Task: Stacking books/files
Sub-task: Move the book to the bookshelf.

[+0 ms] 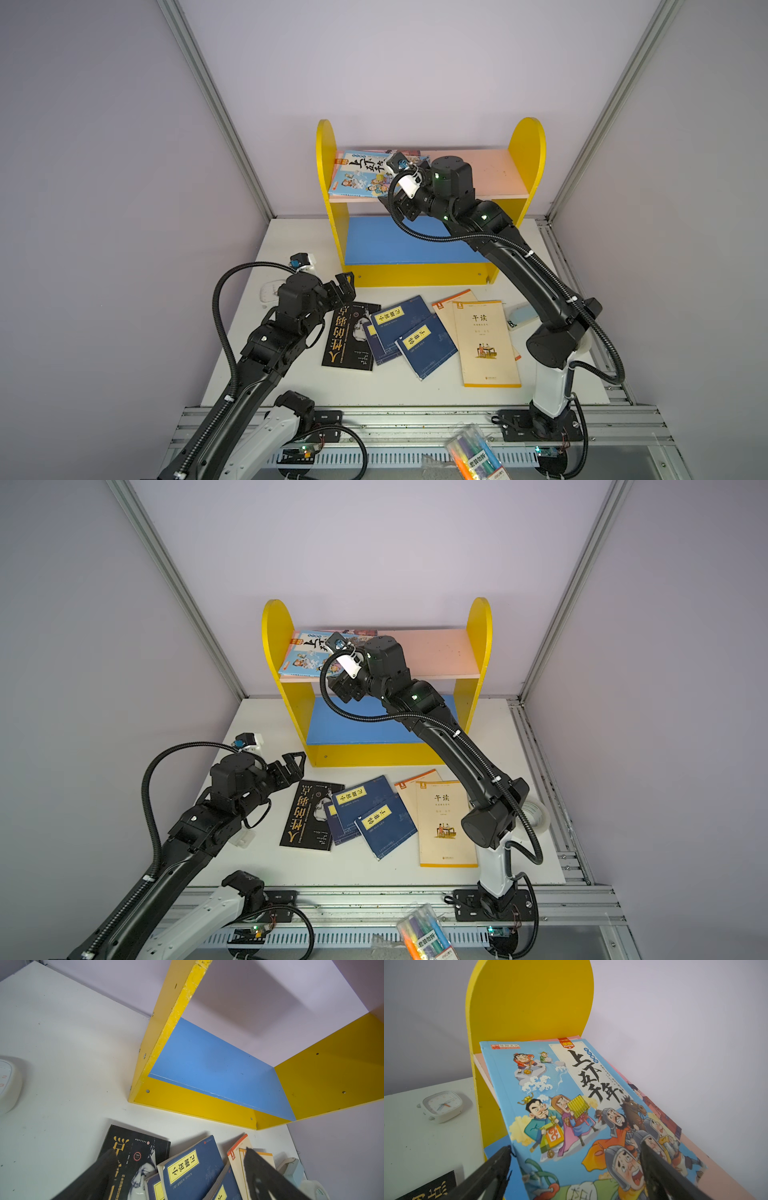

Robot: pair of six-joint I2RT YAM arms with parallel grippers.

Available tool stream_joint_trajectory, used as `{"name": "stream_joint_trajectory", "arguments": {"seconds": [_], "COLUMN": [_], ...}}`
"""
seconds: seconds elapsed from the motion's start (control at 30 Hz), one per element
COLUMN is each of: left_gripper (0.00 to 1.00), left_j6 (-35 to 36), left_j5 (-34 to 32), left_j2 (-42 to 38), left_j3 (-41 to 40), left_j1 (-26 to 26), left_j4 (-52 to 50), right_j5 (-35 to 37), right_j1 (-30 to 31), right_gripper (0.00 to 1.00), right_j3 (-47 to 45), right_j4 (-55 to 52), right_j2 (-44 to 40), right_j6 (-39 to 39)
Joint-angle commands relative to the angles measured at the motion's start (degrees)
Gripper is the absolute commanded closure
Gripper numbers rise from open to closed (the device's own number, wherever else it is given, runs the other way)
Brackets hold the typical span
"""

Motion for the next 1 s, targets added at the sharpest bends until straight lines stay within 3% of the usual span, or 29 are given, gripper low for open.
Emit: {"name": "stream_joint_trajectory", "arguments": {"seconds": [0.0,0.97], "left_gripper": [0.03,0.03], "left_j6": [-0.2,-1.4], "left_j5": [-0.2,0.1], "left_j2": [-0.2,-0.5], "left_j3": [-0.2,-1.4], "left_j1": [0.0,0.0], "left_j4": [0.4,1.0], "right_j5": [1.4,4.4], "right_j1": [0.0,-0.1], "right_gripper": [0.02,0.02], "right_j3": [1.5,3.9], "right_j4": [0.8,1.8], "right_j2": [1.1,3.4], "right_j6": [0.6,0.0]}}
